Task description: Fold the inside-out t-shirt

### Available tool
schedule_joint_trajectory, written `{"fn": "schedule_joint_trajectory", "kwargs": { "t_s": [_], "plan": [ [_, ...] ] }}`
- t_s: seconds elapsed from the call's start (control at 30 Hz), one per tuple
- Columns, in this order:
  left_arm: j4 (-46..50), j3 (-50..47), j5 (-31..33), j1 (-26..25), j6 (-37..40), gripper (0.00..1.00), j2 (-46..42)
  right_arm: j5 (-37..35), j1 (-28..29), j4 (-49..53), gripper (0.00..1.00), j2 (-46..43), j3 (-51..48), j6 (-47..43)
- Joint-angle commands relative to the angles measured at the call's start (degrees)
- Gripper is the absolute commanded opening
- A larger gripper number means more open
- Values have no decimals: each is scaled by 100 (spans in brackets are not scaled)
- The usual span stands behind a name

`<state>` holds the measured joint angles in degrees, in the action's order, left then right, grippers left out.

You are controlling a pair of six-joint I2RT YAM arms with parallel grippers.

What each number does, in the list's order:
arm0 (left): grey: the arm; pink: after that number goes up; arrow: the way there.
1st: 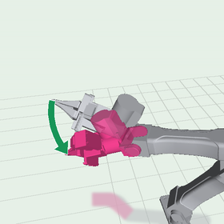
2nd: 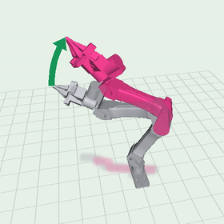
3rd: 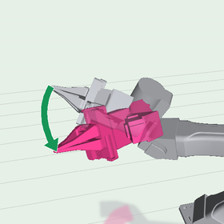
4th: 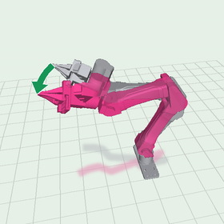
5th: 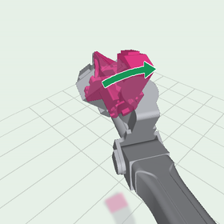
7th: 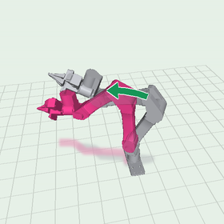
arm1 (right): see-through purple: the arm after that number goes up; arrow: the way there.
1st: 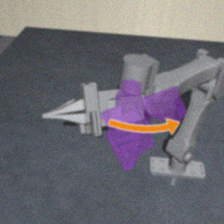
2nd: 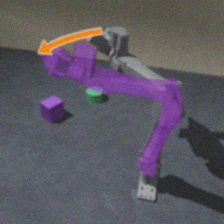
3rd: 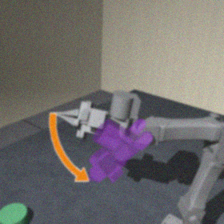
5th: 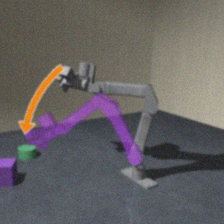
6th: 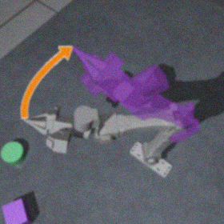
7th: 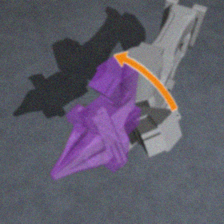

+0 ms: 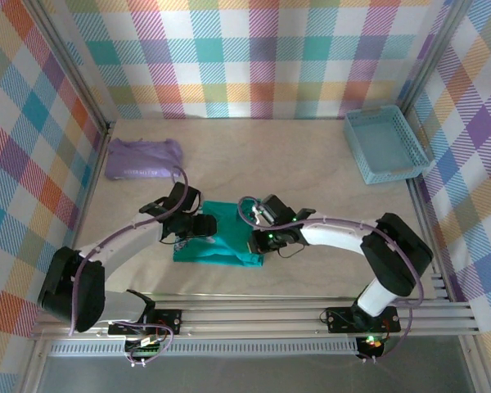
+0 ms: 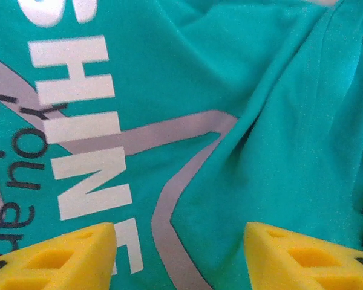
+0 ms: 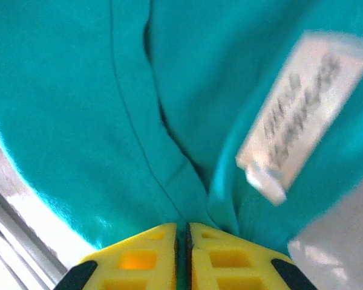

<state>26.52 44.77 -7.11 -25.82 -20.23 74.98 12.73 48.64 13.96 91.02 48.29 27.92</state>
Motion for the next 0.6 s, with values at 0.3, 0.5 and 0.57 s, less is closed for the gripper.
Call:
{"fn": "schedule_joint_trajectory", "kwargs": {
  "t_s": [0.3,0.5,0.57],
  "plan": [
    [-406,833,59,-584,197,64,478,-453,-228,-368,38,-993,-140,-254],
    [-722,1040,269,-1027,-26,62,1066,-763,-1176,-737,45,-99,470,137],
    [-737,1220,408,-1053,-17,58,1402,-649,-1334,-857,46,350,755,58]
  ]
}}
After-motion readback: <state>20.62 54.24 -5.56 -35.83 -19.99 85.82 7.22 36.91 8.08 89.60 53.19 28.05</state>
